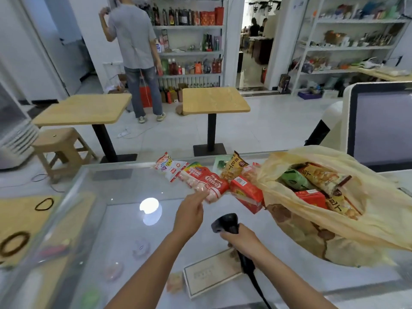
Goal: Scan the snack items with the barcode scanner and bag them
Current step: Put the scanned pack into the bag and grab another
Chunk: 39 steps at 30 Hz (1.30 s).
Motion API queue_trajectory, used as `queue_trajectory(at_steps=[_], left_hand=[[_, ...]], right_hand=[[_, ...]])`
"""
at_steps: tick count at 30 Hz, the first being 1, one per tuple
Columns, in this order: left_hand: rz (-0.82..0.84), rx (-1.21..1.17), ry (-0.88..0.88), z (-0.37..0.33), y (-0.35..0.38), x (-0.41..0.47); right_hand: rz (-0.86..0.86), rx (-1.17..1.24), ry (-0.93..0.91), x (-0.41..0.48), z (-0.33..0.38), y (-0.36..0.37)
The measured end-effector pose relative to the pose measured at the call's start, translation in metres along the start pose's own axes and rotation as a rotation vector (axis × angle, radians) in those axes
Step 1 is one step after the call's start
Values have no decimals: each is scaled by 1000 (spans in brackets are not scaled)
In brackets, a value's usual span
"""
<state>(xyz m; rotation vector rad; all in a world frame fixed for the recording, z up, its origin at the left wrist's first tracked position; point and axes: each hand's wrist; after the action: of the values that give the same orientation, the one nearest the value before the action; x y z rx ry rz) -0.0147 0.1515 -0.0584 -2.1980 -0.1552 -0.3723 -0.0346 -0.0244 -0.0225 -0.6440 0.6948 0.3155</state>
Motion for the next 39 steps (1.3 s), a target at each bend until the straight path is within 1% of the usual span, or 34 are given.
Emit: queue_trajectory(at_steps=[2,3,7,10,11,14,17,20,24,26,29,32,34,38,39], left_hand=[[26,3,2,4,0,-3],[42,27,9,6,1,-3],[152,243,59,7,11,11],[269,293,56,6,23,16],[282,295,55,6,27,15],[268,331,85,12,28,10],[252,310,93,14,20,4],[287,295,89,10,14,-9],[311,355,102,8,1,-38],[288,392,110,13,-8,-53],[281,409,59,11,-29,-72],[286,424,-67,1,-36,-73],[301,373,-160,-6,-29,-66],[210,386,-204,-14,-18,-54],[225,371,-217,-17,-22,-52]], right_hand=[[80,148,78,-1,3,4],[87,172,99,-2,4,5],[44,215,109,-3,6,9],[51,256,114,-3,5,11],[46,262,114,-3,4,11],[15,273,122,-4,-3,9],[11,307,145,-6,-13,3],[-26,350,171,-6,-24,-7],[-55,404,211,-6,-38,-18],[-61,421,219,-6,-42,-20],[-74,431,213,-6,-43,-19],[-93,443,204,-5,-43,-15],[-105,458,197,-5,-43,-14],[-124,461,203,-6,-43,-11],[-127,458,203,-6,-42,-11]])
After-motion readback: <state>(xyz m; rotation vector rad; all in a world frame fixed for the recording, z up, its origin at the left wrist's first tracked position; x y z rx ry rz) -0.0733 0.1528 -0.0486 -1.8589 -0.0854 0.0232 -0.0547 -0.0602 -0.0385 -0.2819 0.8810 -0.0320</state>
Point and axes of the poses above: each hand's wrist, its own x-axis towards the middle knuckle, its own y-axis out of the palm, z = x × y, and after that the axes turned 11 degrees about y, right-handed
